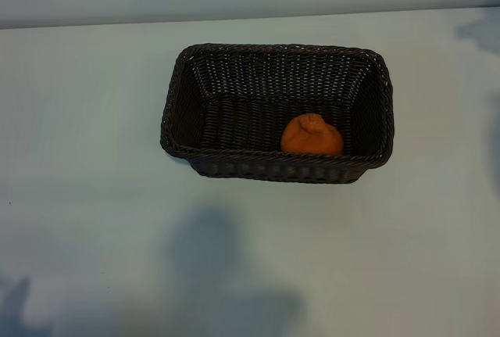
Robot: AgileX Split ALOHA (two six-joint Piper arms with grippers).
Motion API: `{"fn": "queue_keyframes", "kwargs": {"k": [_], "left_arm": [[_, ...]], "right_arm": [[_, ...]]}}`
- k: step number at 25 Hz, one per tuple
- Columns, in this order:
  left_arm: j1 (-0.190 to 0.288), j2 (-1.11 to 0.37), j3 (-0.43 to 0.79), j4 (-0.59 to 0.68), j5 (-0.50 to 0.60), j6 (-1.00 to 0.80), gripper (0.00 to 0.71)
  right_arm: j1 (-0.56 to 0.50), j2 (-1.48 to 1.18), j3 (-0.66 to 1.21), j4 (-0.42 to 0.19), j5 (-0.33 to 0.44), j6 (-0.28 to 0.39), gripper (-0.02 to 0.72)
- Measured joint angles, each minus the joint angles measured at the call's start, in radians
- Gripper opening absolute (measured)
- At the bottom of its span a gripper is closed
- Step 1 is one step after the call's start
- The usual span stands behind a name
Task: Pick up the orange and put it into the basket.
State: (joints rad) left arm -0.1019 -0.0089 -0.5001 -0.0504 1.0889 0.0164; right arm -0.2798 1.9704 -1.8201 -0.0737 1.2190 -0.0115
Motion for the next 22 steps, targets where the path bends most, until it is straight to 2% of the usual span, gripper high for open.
{"fn": "queue_keyframes", "kwargs": {"k": [5, 10, 22], "left_arm": [[0.000, 0.000, 0.000, 0.000, 0.000, 0.000, 0.458], [0.000, 0.000, 0.000, 0.000, 0.000, 0.000, 0.458], [0.000, 0.000, 0.000, 0.000, 0.000, 0.001, 0.458]], "right_arm": [[-0.014, -0.060, 0.000, 0.023, 0.008, -0.008, 0.598], [-0.013, -0.197, 0.001, 0.074, 0.021, -0.007, 0.598], [-0.013, -0.713, 0.011, 0.139, 0.029, 0.003, 0.597]]}}
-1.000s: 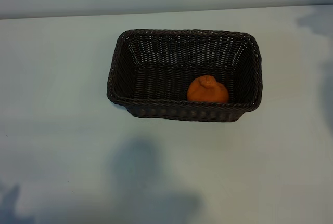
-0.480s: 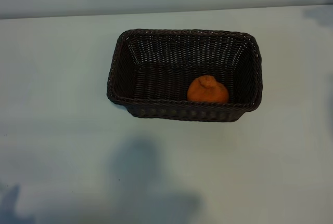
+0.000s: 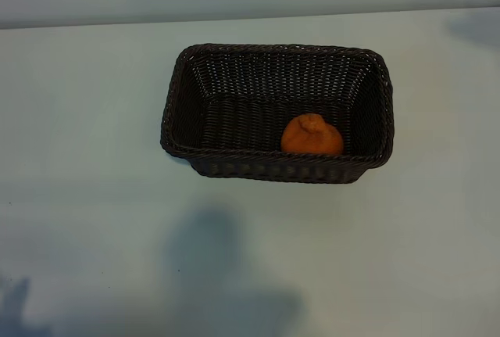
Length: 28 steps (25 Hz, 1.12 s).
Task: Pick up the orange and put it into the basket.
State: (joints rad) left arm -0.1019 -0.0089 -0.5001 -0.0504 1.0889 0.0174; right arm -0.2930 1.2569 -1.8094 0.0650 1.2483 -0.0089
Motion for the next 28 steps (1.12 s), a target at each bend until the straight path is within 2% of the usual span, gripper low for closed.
{"fn": "queue_keyframes", "kwargs": {"k": [4, 9, 19, 28], "left_arm": [[0.000, 0.000, 0.000, 0.000, 0.000, 0.000, 0.458], [0.000, 0.000, 0.000, 0.000, 0.000, 0.000, 0.458], [0.000, 0.000, 0.000, 0.000, 0.000, 0.000, 0.458], [0.000, 0.000, 0.000, 0.000, -0.001, 0.000, 0.458]], "right_arm": [[0.000, -0.180, 0.087, 0.012, -0.004, -0.023, 0.597], [0.000, -0.421, 0.281, 0.027, -0.020, -0.071, 0.597], [0.000, -0.864, 0.740, 0.036, -0.211, -0.134, 0.597], [0.062, -1.186, 1.024, 0.041, -0.241, -0.134, 0.597]]}}
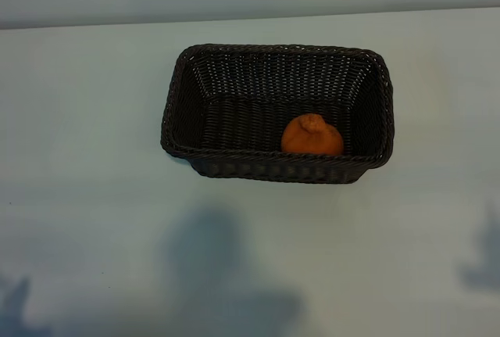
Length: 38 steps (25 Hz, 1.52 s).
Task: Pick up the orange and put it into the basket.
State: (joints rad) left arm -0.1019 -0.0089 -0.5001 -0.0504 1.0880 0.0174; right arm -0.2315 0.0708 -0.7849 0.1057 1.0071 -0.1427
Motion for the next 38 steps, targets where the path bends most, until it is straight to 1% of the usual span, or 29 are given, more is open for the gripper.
{"fn": "queue_keyframes", "kwargs": {"k": [3, 6, 8, 14, 16, 18, 21, 25, 29, 33, 38], "left_arm": [[0.000, 0.000, 0.000, 0.000, 0.000, -0.001, 0.458], [0.000, 0.000, 0.000, 0.000, 0.000, -0.001, 0.458], [0.000, 0.000, 0.000, 0.000, 0.000, -0.001, 0.458], [0.000, 0.000, 0.000, 0.000, 0.000, -0.001, 0.458], [0.000, 0.000, 0.000, 0.000, 0.000, -0.001, 0.458], [0.000, 0.000, 0.000, 0.000, 0.000, -0.001, 0.458], [0.000, 0.000, 0.000, 0.000, 0.000, -0.001, 0.458], [0.000, 0.000, 0.000, 0.000, 0.000, -0.001, 0.458], [0.000, 0.000, 0.000, 0.000, 0.000, -0.001, 0.458], [0.000, 0.000, 0.000, 0.000, 0.000, -0.001, 0.458], [0.000, 0.000, 0.000, 0.000, 0.000, 0.000, 0.458]], "right_arm": [[0.004, -0.077, 0.046, 0.000, 0.005, 0.000, 0.597], [0.004, -0.079, 0.082, 0.000, 0.055, 0.006, 0.597], [0.004, -0.079, 0.112, -0.003, 0.073, 0.017, 0.597], [0.004, -0.079, 0.252, -0.020, 0.068, 0.020, 0.597], [0.004, -0.079, 0.289, -0.040, 0.066, 0.021, 0.597], [0.004, -0.079, 0.295, -0.061, 0.064, 0.031, 0.597], [0.004, -0.079, 0.296, -0.095, 0.063, 0.075, 0.583], [0.004, -0.079, 0.296, -0.116, 0.062, 0.120, 0.551], [0.007, -0.079, 0.296, -0.119, 0.060, 0.126, 0.530], [0.022, -0.079, 0.296, -0.106, 0.060, 0.134, 0.527], [0.023, -0.079, 0.296, -0.106, 0.060, 0.143, 0.526]]}}
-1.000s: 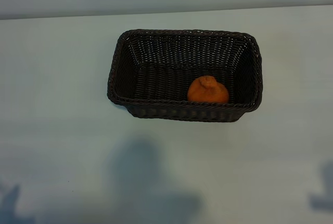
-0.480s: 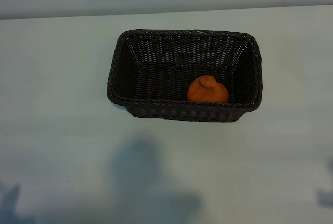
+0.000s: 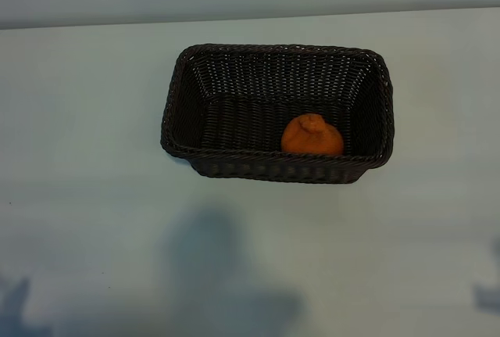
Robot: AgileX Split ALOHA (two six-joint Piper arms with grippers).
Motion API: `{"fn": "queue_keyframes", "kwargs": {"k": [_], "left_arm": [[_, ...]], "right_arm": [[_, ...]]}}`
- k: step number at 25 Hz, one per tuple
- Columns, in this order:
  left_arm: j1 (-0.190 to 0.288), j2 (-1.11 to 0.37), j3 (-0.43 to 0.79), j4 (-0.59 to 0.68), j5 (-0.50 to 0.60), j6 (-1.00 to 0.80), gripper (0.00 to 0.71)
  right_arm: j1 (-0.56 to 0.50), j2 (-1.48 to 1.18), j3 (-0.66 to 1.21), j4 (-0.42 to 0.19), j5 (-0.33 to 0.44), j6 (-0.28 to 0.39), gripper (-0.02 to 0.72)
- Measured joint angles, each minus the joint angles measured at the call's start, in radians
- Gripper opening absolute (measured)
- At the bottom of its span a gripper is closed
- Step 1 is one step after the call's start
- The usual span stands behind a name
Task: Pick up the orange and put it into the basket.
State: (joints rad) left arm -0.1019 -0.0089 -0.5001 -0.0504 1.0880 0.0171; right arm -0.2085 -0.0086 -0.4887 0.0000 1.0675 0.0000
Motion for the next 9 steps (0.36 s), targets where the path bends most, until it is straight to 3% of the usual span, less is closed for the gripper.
{"fn": "queue_keyframes", "kwargs": {"k": [9], "left_arm": [[0.000, 0.000, 0.000, 0.000, 0.000, 0.000, 0.458]], "right_arm": [[0.000, 0.000, 0.000, 0.030, 0.000, 0.011, 0.526]]}}
